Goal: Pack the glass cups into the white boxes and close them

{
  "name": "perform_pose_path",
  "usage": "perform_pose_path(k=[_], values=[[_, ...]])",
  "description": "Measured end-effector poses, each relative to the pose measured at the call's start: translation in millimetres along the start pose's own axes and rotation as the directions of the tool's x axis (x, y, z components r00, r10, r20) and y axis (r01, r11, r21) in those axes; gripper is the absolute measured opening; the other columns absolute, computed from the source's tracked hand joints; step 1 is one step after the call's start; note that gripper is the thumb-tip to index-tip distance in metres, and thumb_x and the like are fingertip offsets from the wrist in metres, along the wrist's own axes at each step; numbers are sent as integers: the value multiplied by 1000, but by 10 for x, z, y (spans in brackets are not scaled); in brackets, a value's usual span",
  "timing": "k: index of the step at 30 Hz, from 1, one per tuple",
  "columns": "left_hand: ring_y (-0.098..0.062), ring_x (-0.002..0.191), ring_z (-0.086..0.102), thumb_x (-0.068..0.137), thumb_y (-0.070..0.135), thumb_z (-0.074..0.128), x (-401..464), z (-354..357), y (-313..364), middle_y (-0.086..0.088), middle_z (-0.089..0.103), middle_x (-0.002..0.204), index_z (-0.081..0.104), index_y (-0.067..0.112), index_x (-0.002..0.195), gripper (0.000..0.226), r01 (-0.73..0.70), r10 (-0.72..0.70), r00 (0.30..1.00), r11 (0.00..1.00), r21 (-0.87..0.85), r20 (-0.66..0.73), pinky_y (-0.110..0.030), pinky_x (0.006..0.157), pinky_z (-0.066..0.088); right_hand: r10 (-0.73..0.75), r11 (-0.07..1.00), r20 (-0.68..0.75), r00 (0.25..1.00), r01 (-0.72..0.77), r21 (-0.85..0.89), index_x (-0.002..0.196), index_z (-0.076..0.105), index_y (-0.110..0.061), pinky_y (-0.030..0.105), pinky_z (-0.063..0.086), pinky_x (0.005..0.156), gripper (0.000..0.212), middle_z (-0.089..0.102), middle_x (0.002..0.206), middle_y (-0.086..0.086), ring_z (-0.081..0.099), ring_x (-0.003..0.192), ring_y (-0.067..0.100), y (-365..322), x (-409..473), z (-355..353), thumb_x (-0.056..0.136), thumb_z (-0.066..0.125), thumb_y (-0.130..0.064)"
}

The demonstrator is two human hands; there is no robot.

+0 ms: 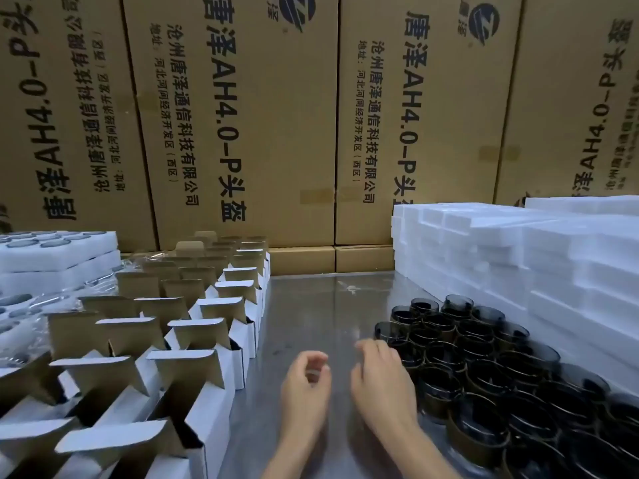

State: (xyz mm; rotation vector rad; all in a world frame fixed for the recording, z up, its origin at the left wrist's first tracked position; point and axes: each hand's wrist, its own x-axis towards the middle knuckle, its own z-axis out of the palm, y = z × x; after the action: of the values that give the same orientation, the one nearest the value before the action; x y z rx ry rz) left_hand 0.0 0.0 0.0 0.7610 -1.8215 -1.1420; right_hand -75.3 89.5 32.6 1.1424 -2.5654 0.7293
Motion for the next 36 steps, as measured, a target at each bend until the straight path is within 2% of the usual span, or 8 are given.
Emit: perform_pose_path(k=[5, 10, 14, 18, 23, 27, 32, 36], values=[[-6, 79, 60, 85, 3, 61, 119, -31, -155, 4, 66, 88, 60, 29, 82, 27, -3, 3, 1000, 1000, -7, -13, -6, 65, 40, 94, 950, -71, 993, -111, -291, 126, 45, -13, 40, 20, 112, 33, 49, 130, 6, 41, 125, 25, 88, 415, 209, 93, 41, -18], [-3, 79, 59, 86, 3, 60, 149, -32, -199, 4, 66, 88, 61, 28, 83, 25, -17, 16, 1000, 1000, -25, -22, -4, 64, 39, 140, 914, -97, 985, -167, -371, 122, 47, -12, 45, 13, 115, 32, 58, 124, 5, 45, 124, 24, 139, 635, 270, 91, 39, -5], [-10, 79, 60, 83, -1, 62, 137, -21, -197, 2, 65, 88, 60, 26, 82, 27, -35, 34, 999, 998, -50, -11, -6, 65, 41, 21, 931, -118, 993, -62, -358, 116, 52, -20, 41, 9, 116, 31, 63, 115, -2, 46, 120, 21, 180, 673, 230, 87, 50, -8], [-5, 88, 58, 79, 6, 72, 132, -3, -199, 7, 60, 102, 55, 30, 95, 34, -67, 66, 998, 997, -48, -22, -7, 72, 42, -192, 974, -272, 943, 149, -171, 110, 64, -23, 38, 15, 112, 32, 68, 97, -6, 57, 106, 21, 68, 507, 131, 81, 66, -9], [8, 116, 43, 71, 17, 78, 105, 14, -150, 22, 40, 127, 35, 34, 135, 80, -218, 218, 976, 976, 4, -12, 2, 87, 30, -412, 890, -483, 773, 455, -30, 89, 72, -22, 36, 28, 99, 29, 67, 75, -13, 65, 81, 17, -128, 220, 88, 63, 72, -11], [6, 115, 51, 79, 11, 68, 112, 8, -121, 20, 53, 126, 42, 35, 132, 64, -235, 233, 972, 972, -28, -38, 1, 87, 33, -477, 831, -482, 735, 556, 25, 91, 72, -24, 34, 29, 101, 29, 66, 79, -14, 61, 84, 11, -161, 63, 193, 63, 72, -15], [1, 96, 63, 71, 9, 73, 119, -28, -69, 16, 67, 102, 51, 37, 108, 51, -196, 201, 980, 966, -169, 13, -7, 77, 43, -339, 795, -410, 847, 490, 356, 100, 70, -26, 20, 35, 94, 29, 65, 95, -14, 52, 100, 6, -150, 57, 213, 72, 71, -21], [7, 104, 59, 60, 12, 79, 134, -27, -71, 12, 63, 114, 50, 24, 118, 66, -169, 205, 975, 934, -313, 85, -7, 83, 42, -16, 596, -111, 994, 98, 797, 122, 52, -37, 13, 29, 101, 44, 45, 125, -20, 39, 120, -7, -87, 113, 151, 81, 68, -36]])
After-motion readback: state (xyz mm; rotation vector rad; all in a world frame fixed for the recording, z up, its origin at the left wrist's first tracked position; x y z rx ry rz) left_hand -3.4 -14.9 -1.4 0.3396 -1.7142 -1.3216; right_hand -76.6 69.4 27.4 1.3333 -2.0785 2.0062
